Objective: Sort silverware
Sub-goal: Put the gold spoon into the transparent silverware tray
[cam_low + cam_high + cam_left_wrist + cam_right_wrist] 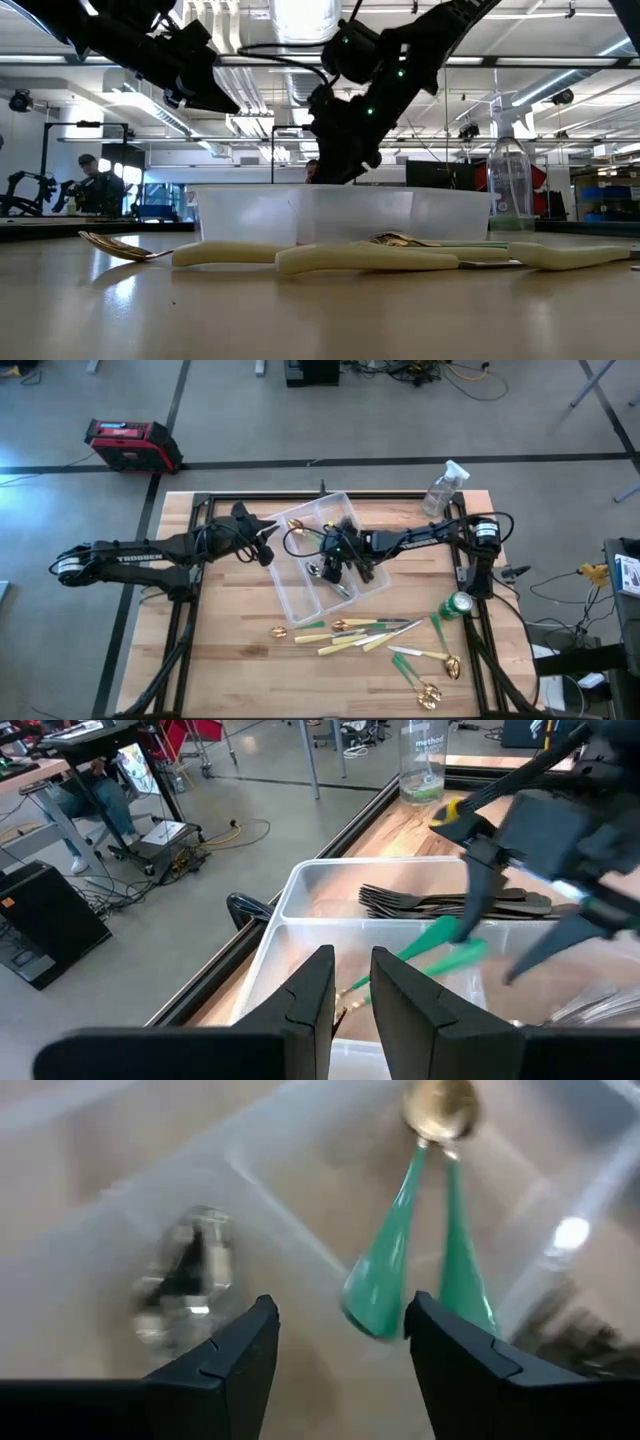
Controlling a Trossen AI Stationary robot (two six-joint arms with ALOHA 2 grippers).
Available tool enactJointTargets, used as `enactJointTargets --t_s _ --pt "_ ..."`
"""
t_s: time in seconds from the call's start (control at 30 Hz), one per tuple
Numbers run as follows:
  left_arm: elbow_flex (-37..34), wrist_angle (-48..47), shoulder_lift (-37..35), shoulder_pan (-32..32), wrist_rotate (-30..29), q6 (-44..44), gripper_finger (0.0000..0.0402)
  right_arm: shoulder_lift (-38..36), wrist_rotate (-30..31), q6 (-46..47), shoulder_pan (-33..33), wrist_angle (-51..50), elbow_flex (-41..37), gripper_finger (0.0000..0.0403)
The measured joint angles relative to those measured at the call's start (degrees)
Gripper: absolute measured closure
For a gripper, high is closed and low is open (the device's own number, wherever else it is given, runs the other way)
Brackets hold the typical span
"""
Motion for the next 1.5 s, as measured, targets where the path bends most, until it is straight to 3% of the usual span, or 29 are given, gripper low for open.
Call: enactJointTargets --t_s 0.07,0.17,0.23,0.47,0.67,0.9,1.13,1.27,1.5 --pt "0.0 0.03 0.0 0.01 0.0 -0.02 0.0348 -0.61 1.52 -0.49 0.27 -1.54 0.67 0.0219" --pt "0.0 0.0 0.0 -0.01 0.01 -0.19 0.0348 -1.17 9.63 -0.91 -0.44 -4.88 1.31 0.0229" --pt "0.0 0.0 0.0 0.01 0.02 -0.51 0.0348 -1.19 10.78 -1.12 -1.01 -5.82 1.46 0.0233" --pt "0.0 0.07 0.07 0.01 0.02 -0.63 0.0348 -0.29 7.35 0.84 -0.92 -6.79 1.15 0.0241" --pt "0.0 0.0 0.11 0.01 0.02 -0.66 0.0348 -0.58 -3.86 2.24 -1.15 -6.78 1.02 0.0254" --pt "0.0 0.02 0.11 0.01 0.02 -0.64 0.0348 -1.29 -3.94 0.55 -1.0 -7.51 2.28 0.0264" --pt "0.0 0.02 0.11 0.01 0.02 -0.63 0.0348 -1.39 2.71 -1.76 -1.02 -9.2 3.91 0.0256" --pt "0.0 0.02 0.11 0.01 0.02 -0.63 0.0348 -0.05 2.9 -1.88 -1.2 -10.74 3.71 0.0255" --pt "0.0 0.02 0.11 0.01 0.02 -0.63 0.0348 0.23 -6.52 1.28 0.09 -11.64 4.12 0.0262"
